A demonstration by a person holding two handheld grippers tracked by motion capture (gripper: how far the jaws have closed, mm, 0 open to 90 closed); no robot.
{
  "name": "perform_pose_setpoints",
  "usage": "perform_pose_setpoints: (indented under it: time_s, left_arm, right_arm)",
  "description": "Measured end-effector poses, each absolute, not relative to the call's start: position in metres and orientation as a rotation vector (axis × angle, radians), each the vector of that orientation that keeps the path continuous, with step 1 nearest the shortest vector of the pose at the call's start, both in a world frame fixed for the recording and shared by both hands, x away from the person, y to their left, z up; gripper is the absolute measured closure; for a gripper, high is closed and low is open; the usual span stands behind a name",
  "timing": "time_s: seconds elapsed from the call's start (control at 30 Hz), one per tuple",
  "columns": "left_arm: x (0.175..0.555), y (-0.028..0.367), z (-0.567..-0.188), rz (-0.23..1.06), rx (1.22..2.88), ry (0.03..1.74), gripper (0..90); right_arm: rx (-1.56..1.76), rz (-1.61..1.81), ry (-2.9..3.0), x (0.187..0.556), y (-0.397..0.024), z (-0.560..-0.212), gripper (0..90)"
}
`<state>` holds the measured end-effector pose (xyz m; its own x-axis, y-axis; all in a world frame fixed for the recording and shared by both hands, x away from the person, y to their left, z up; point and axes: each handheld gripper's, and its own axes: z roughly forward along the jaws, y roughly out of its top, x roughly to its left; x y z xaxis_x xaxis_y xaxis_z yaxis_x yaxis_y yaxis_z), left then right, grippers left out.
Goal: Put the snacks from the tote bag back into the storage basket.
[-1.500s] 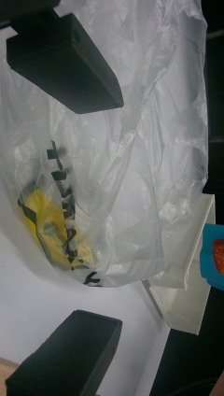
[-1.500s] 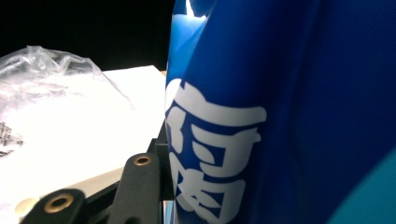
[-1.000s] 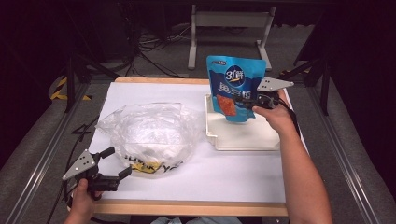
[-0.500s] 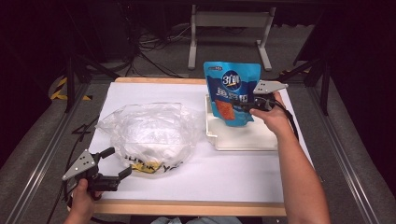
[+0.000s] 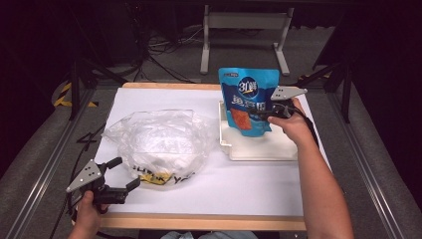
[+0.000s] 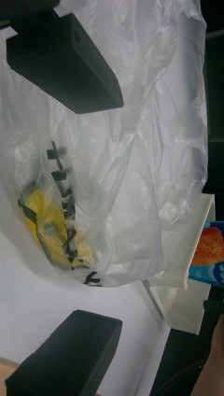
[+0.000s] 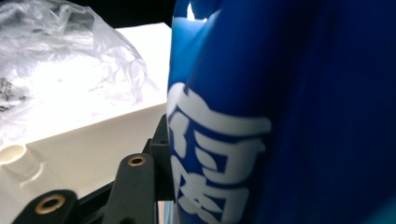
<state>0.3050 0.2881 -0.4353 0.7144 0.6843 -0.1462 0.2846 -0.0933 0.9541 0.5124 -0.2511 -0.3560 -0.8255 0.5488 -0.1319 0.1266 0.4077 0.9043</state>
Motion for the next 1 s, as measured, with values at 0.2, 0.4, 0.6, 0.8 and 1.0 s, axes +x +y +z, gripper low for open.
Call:
perform_pose_setpoints:
  time_s: [0.2, 0.4, 0.6, 0.8, 1.0]
  left_arm:
    - [0.305, 0.288, -0.436, 0.399, 1.683, 0.784, 0.2]
    - [0.306, 0.287, -0.436, 0.394, 1.694, 0.789, 0.3]
    - [0.307, 0.288, -0.437, 0.396, 1.698, 0.794, 0.3]
    - [0.307, 0.287, -0.438, 0.399, 1.689, 0.798, 0.3]
    - [0.307, 0.287, -0.438, 0.400, 1.690, 0.799, 0.3]
  right_arm:
    - [0.579, 1.368, 2.278, 0.512, -0.258, -0.358, 55.0]
    - [0.567, 1.318, 2.316, 0.513, -0.268, -0.358, 53.5]
    - [0.558, 1.293, 2.327, 0.514, -0.277, -0.357, 50.4]
    - [0.566, 1.290, 2.313, 0.511, -0.286, -0.356, 49.2]
    - [0.580, 1.271, 2.293, 0.508, -0.297, -0.355, 45.9]
